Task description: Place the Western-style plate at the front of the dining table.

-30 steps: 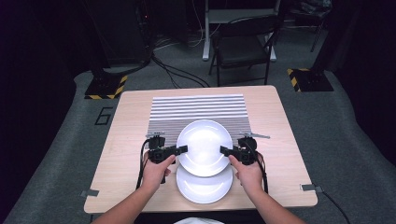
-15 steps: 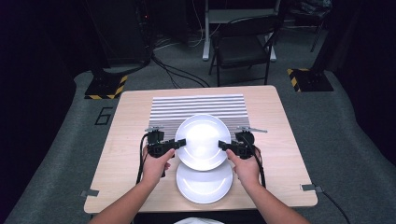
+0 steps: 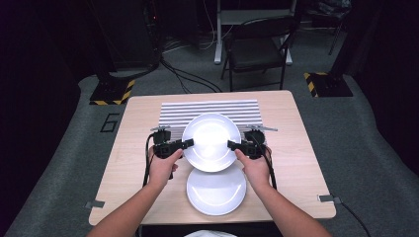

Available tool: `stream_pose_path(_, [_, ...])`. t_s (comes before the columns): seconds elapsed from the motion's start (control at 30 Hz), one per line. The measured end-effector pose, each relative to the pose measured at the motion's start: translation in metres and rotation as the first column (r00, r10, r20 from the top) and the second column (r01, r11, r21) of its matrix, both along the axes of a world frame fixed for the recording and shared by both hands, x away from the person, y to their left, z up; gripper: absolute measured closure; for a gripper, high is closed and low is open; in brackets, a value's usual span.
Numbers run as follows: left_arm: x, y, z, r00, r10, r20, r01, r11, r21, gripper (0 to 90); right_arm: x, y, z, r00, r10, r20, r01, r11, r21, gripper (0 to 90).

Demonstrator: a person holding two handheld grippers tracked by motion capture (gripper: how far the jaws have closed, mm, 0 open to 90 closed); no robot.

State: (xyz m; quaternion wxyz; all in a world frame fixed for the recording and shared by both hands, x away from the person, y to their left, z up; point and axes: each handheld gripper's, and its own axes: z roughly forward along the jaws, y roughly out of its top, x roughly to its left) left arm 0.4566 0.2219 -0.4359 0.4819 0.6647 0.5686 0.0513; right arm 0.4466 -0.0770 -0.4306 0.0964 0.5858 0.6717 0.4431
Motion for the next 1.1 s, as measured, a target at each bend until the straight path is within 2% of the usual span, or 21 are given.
stream_pose_path(0.47, [0.012, -0.001, 0.003, 0.9997, 0.024, 0.001, -0.024, 0.9997, 0.006, 54.2, 0.017, 0.005, 0.002, 0.9998, -0.022, 0.002, 0.022, 1.000, -0.014, 50.1])
stream_pose_path(0.53, [0.014, 0.001, 0.003, 0.9999, 0.013, 0.009, -0.013, 0.9998, 0.015, 54.2, 0.020, 0.005, 0.002, 0.9997, -0.026, -0.001, 0.026, 1.000, -0.008, 50.1])
stream_pose_path(0.57, [0.014, 0.000, 0.003, 0.9998, 0.020, 0.001, -0.020, 0.9998, 0.006, 54.2, 0.021, 0.005, 0.001, 0.9997, -0.024, 0.001, 0.024, 1.000, -0.010, 50.4])
stream_pose_path(0.73, [0.019, -0.001, 0.005, 0.9991, 0.041, 0.014, -0.041, 0.9991, -0.006, 54.3, 0.026, 0.007, 0.001, 0.9994, -0.033, -0.003, 0.033, 0.999, -0.015, 50.5])
stream_pose_path(0.93, [0.024, -0.001, 0.006, 0.9990, 0.039, 0.021, -0.040, 0.9992, 0.010, 54.3, 0.031, 0.007, 0.000, 0.9995, -0.032, 0.001, 0.032, 0.999, -0.016, 50.5])
stream_pose_path(1.1, [0.030, -0.001, 0.002, 0.9990, 0.044, 0.010, -0.044, 0.9988, 0.023, 54.3, 0.036, 0.008, -0.001, 0.9993, -0.037, 0.000, 0.037, 0.999, -0.007, 50.7])
